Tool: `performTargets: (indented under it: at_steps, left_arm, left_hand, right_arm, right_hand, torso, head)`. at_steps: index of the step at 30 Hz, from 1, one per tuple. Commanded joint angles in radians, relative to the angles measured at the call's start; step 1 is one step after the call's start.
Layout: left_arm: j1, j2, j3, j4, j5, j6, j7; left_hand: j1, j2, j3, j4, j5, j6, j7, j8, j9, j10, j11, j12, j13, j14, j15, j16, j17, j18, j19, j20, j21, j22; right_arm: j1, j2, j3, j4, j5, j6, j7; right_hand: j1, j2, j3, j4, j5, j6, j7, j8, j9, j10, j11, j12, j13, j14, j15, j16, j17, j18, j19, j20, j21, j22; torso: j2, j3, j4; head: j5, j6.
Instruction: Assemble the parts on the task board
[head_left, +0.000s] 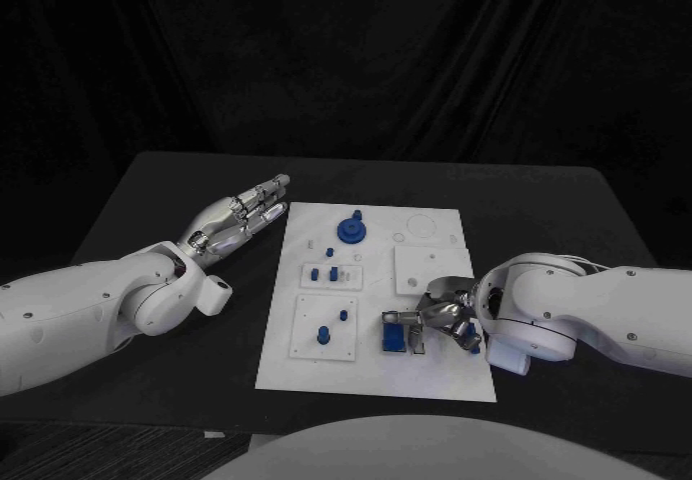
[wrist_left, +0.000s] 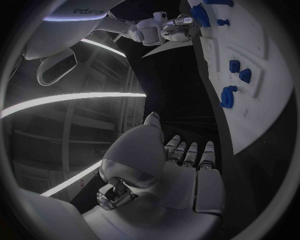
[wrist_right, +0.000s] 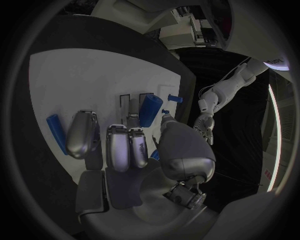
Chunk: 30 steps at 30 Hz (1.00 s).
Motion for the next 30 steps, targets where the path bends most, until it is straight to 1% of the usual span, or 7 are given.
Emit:
performTargets:
  at_steps: [1, 10, 16, 17, 19, 23, 30]
  left_arm:
    - [-0.002, 0.001, 0.001, 0.001, 0.0, 0.011, 0.009]
    - [-0.005, -0.003, 0.001, 0.003, 0.0, 0.011, 0.008]
    - [-0.006, -0.006, 0.001, 0.004, 0.0, 0.01, 0.007]
    - [-0.006, -0.006, 0.001, 0.004, 0.0, 0.01, 0.006]
    - [-0.006, -0.006, 0.001, 0.003, 0.0, 0.01, 0.006]
    - [-0.007, -0.004, 0.001, 0.002, 0.0, 0.012, 0.005]
    - [-0.007, -0.004, 0.001, 0.002, 0.0, 0.015, 0.003]
  left_hand:
    - [0.008, 0.001, 0.007, -0.001, 0.004, 0.007, 0.001, 0.006, 0.001, 0.0, 0.002, -0.003, -0.002, 0.0, 0.009, -0.004, -0.001, 0.017, 0.002, 0.007, -0.006, -0.001]
    - [0.01, 0.002, 0.009, -0.001, 0.006, 0.008, 0.001, 0.006, 0.002, 0.0, 0.002, -0.003, -0.002, 0.0, 0.012, -0.004, -0.001, 0.017, 0.003, 0.009, -0.006, -0.001]
    - [0.011, 0.003, 0.009, -0.001, 0.008, 0.009, 0.001, 0.006, 0.002, 0.0, 0.002, -0.003, -0.002, 0.0, 0.014, -0.004, -0.001, 0.017, 0.003, 0.011, -0.005, -0.001]
    - [0.011, 0.003, 0.009, -0.001, 0.008, 0.009, 0.001, 0.006, 0.002, 0.0, 0.002, -0.003, -0.002, 0.0, 0.014, -0.004, -0.001, 0.017, 0.003, 0.011, -0.005, -0.001]
    - [0.011, 0.003, 0.009, -0.001, 0.008, 0.009, 0.001, 0.006, 0.002, 0.0, 0.002, -0.003, -0.002, 0.0, 0.014, -0.004, -0.001, 0.017, 0.003, 0.011, -0.005, -0.001]
    - [0.014, 0.003, 0.011, -0.003, 0.012, 0.009, 0.002, 0.006, 0.002, 0.0, 0.002, -0.003, -0.002, 0.0, 0.016, -0.004, -0.001, 0.017, 0.003, 0.013, -0.005, 0.0]
    - [0.017, 0.003, 0.012, -0.004, 0.015, 0.009, 0.002, 0.006, 0.002, 0.0, 0.003, -0.003, -0.002, 0.0, 0.018, -0.004, -0.001, 0.017, 0.003, 0.015, -0.005, 0.0]
  right_arm:
    - [-0.003, -0.006, 0.0, 0.003, -0.006, -0.013, 0.016]
    - [-0.001, -0.057, 0.0, 0.056, -0.017, -0.044, 0.065]
    - [0.006, -0.097, 0.0, 0.097, -0.038, -0.061, 0.099]
    - [0.007, -0.102, 0.0, 0.101, -0.04, -0.055, 0.101]
    - [0.008, -0.106, 0.0, 0.105, -0.042, -0.039, 0.102]
    - [0.008, -0.105, 0.0, 0.104, -0.045, 0.004, 0.093]
    - [0.004, -0.093, 0.0, 0.091, -0.047, 0.045, 0.081]
  right_hand:
    - [-0.003, 0.014, -0.012, -0.001, 0.005, -0.003, 0.002, 0.007, -0.001, 0.106, 0.006, 0.003, 0.263, 0.067, 0.005, -0.002, 0.064, 0.008, 0.003, 0.001, -0.003, 0.158]
    - [0.09, 0.0, -0.059, -0.01, 0.009, 0.006, -0.006, 0.047, 0.012, 0.106, -0.001, 0.003, 0.263, 0.069, 0.0, 0.002, 0.074, 0.006, 0.01, -0.003, 0.008, 0.162]
    - [0.22, -0.01, -0.106, -0.025, 0.012, -0.022, -0.023, 0.187, 0.117, 0.106, -0.015, 0.003, 0.263, 0.073, -0.011, 0.01, 0.092, 0.003, 0.018, -0.013, 0.025, 0.167]
    - [0.236, -0.008, -0.123, -0.021, 0.009, -0.046, -0.03, 0.25, 0.176, 0.106, -0.02, 0.003, 0.263, 0.073, -0.019, 0.01, 0.093, 0.002, 0.018, -0.016, 0.024, 0.167]
    - [0.252, -0.002, -0.141, -0.018, 0.002, -0.073, -0.036, 0.331, 0.254, 0.106, -0.031, 0.003, 0.263, 0.072, -0.021, 0.009, 0.091, 0.003, 0.018, -0.024, 0.024, 0.167]
    - [0.277, 0.0, -0.165, -0.024, 0.003, -0.107, -0.05, 0.428, 0.357, 0.106, -0.038, 0.003, 0.263, 0.072, -0.03, 0.008, 0.09, 0.003, 0.017, -0.031, 0.021, 0.166]
    - [0.301, 0.014, -0.177, -0.032, 0.022, -0.119, -0.062, 0.508, 0.441, 0.106, -0.049, 0.003, 0.263, 0.072, -0.039, 0.009, 0.091, 0.003, 0.018, -0.039, 0.02, 0.166]
  torso:
    - [0.0, -0.0001, -0.0001]
    - [0.0, -0.0005, 0.0006]
    - [-0.001, -0.001, -0.0002]
    - [-0.001, -0.0012, -0.0003]
    - [-0.001, -0.0016, -0.0008]
    - [0.0, -0.0008, -0.0018]
    - [0.0, 0.0002, 0.0016]
  head:
    - [0.002, 0.0]
    - [0.008, 0.0]
    - [0.008, 0.0]
    - [0.008, 0.0]
    - [0.009, 0.0]
    - [0.008, 0.0]
    - [0.007, 0.0]
